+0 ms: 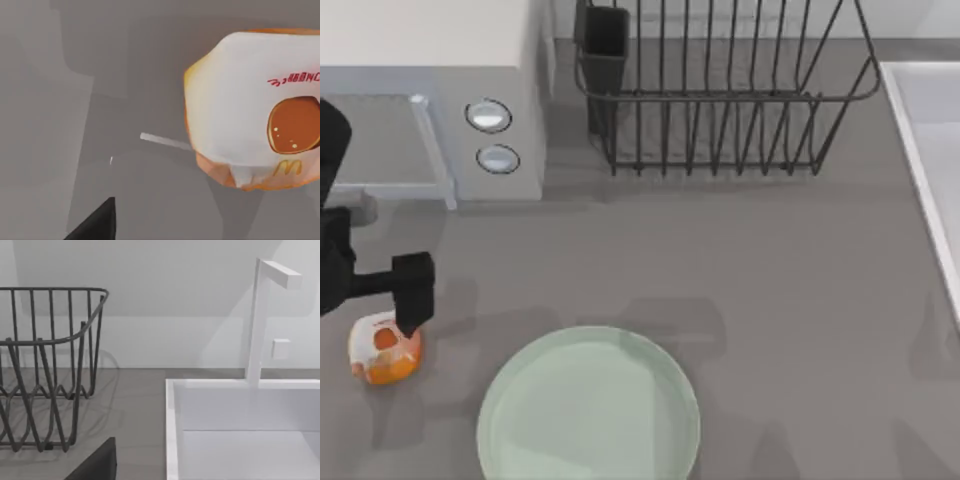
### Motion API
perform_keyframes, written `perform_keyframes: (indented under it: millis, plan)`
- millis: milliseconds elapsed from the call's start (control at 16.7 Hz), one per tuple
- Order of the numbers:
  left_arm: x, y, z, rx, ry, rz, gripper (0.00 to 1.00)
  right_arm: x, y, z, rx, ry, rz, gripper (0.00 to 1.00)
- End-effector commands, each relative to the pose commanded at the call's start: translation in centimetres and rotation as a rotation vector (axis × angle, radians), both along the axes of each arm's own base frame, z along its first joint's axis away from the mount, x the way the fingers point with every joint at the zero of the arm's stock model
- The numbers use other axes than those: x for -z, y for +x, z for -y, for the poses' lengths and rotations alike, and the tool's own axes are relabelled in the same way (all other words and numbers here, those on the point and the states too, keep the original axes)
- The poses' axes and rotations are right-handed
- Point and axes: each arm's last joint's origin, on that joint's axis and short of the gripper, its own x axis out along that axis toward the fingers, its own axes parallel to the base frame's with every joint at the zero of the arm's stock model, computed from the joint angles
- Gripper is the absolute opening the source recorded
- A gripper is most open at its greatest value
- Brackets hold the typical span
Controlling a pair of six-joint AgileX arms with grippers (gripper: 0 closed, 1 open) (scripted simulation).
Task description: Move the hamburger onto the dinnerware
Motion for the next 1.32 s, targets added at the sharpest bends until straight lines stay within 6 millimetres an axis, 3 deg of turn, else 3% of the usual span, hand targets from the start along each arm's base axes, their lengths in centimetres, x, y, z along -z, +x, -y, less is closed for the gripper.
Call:
perform_keyframes:
  millis: [240,600,780,1080,1320]
  plan:
    - [0.0,2.2,0.5,-0.018,0.006,-0.05,1.0,0.0,0.0,0.0,0.0,0.0,0.0,1.0]
    - [0.0,2.4,0.4,-0.022,0.005,-0.048,1.0,0.0,0.0,0.0,0.0,0.0,0.0,1.0]
    - [1.9,2.6,0.5,-0.019,0.006,-0.055,1.0,0.0,0.0,0.0,0.0,0.0,0.0,1.0]
    - [7.0,2.6,0.5,-0.019,0.005,-0.041,1.0,0.0,0.0,0.0,0.0,0.0,0.0,1.0]
    - [8.0,2.4,0.5,-0.019,0.006,-0.05,1.0,0.0,0.0,0.0,0.0,0.0,0.0,1.0]
